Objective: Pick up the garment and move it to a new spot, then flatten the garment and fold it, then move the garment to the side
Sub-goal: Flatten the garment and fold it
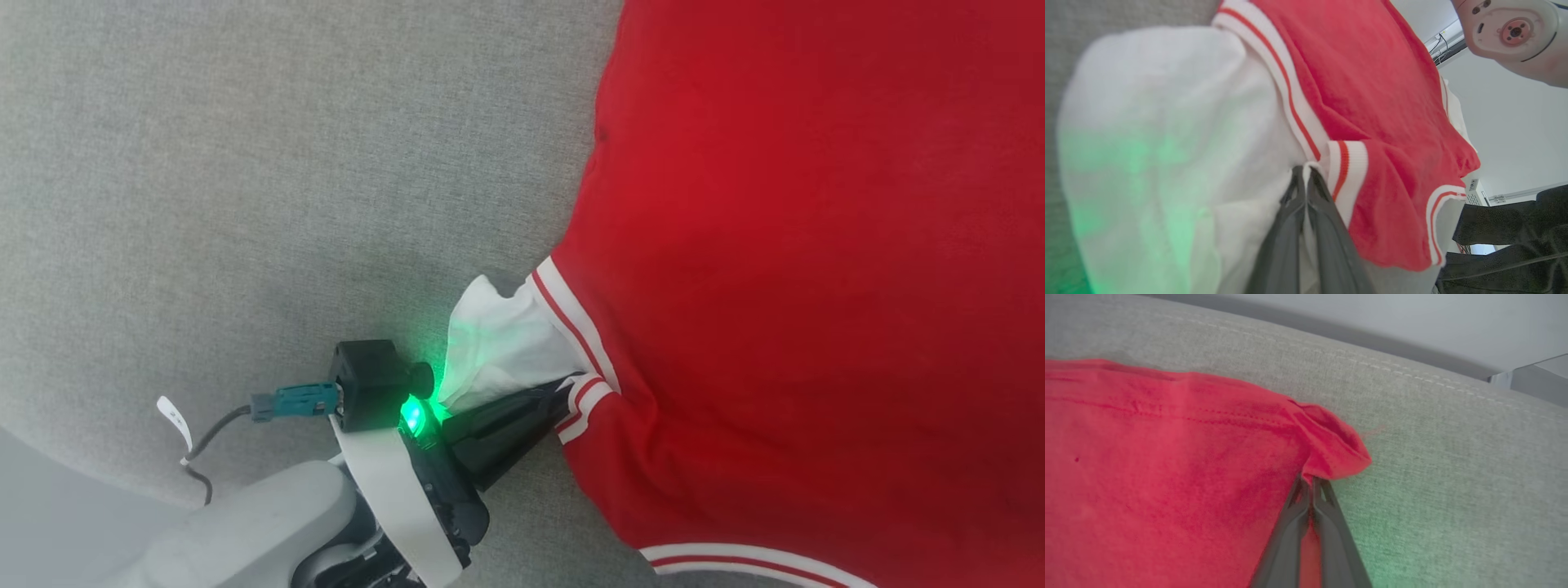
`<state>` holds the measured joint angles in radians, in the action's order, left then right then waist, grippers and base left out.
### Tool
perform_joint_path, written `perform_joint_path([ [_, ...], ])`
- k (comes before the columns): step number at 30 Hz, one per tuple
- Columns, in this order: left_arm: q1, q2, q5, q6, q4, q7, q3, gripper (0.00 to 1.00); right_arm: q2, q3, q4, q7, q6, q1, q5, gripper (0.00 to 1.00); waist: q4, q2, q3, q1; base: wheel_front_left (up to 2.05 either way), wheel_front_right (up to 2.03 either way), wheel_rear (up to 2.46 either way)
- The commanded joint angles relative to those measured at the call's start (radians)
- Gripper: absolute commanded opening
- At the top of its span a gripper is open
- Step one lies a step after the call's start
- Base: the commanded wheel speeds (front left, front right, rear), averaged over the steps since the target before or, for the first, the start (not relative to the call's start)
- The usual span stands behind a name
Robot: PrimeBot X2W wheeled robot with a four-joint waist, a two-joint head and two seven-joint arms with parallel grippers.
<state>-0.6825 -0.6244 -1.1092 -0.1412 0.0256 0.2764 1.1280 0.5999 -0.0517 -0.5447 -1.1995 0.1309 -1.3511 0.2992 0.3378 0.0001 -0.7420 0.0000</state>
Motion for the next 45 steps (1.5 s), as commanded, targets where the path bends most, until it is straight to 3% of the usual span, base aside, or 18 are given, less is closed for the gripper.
perform_joint_path([
  [1, -0.013, 0.015, -0.018, 0.02, -0.091, -0.022, -0.009, 0.0, -0.002, -0.001, -0.036, 0.014, 0.0, 0.031, 0.003, 0.0, -0.013, -0.0001, 0.016, 0.0, 0.0, 0.0, 0.0],
  [12, 0.074, -0.037, -0.036, 0.017, -0.064, -0.013, -0.098, 0.0, 0.039, -0.08, 0.033, 0.07, 0.0, 0.153, 0.166, 0.0, -0.1, -0.0001, 0.15, 0.0, 0.0, 0.0, 0.0],
  [18, 0.143, -0.063, -0.028, 0.013, -0.071, -0.013, -0.132, 0.0, 0.138, -0.125, 0.222, 0.047, 0.0, 0.416, 0.371, 0.0, -0.162, -0.0001, 0.254, 0.0, 0.0, 0.0, 0.0],
  [22, 0.185, -0.08, -0.033, 0.012, -0.081, -0.012, -0.155, 0.0, 0.208, -0.096, 0.372, 0.041, 0.0, 0.643, 0.486, 0.0, -0.203, -0.0001, 0.309, 0.0, 0.0, 0.0, 0.0],
  [26, 0.225, -0.091, -0.03, 0.012, -0.089, -0.012, -0.173, 0.0, 0.234, -0.038, 0.515, 0.036, 0.0, 0.879, 0.561, 0.0, -0.238, -0.0001, 0.346, 0.0, 0.0, 0.0, 0.0],
  [28, 0.25, -0.1, -0.033, 0.012, -0.092, -0.012, -0.193, 0.0, 0.22, -0.005, 0.612, 0.029, 0.0, 1.045, 0.583, 0.0, -0.262, -0.0001, 0.364, 0.0, 0.0, 0.0, 0.0],
  [34, 0.283, -0.103, -0.026, 0.012, -0.093, -0.012, -0.217, 0.0, 0.154, 0.003, 0.761, -0.009, 0.0, 1.328, 0.601, 0.0, -0.279, -0.0001, 0.388, 0.0, 0.0, 0.0, 0.0],
  [42, 0.302, -0.104, -0.022, 0.012, -0.094, -0.012, -0.232, 0.0, 0.067, -0.047, 0.842, 0.033, 0.0, 1.458, 0.552, 0.0, -0.288, -0.0001, 0.394, 0.0, 0.0, 0.0, 0.0],
  [44, 0.304, -0.105, -0.02, 0.012, -0.096, -0.012, -0.232, 0.0, 0.057, -0.037, 0.846, 0.073, 0.0, 1.443, 0.54, 0.79, -0.291, -0.0001, 0.395, 0.0, 0.0, 0.0, 0.0],
  [45, 0.304, -0.105, -0.02, 0.012, -0.096, -0.012, -0.232, 0.0, 0.062, -0.032, 0.857, 0.089, 0.0, 1.438, 0.54, 1.0, -0.292, -0.0001, 0.397, 0.0, 0.0, 0.0, 0.0],
])
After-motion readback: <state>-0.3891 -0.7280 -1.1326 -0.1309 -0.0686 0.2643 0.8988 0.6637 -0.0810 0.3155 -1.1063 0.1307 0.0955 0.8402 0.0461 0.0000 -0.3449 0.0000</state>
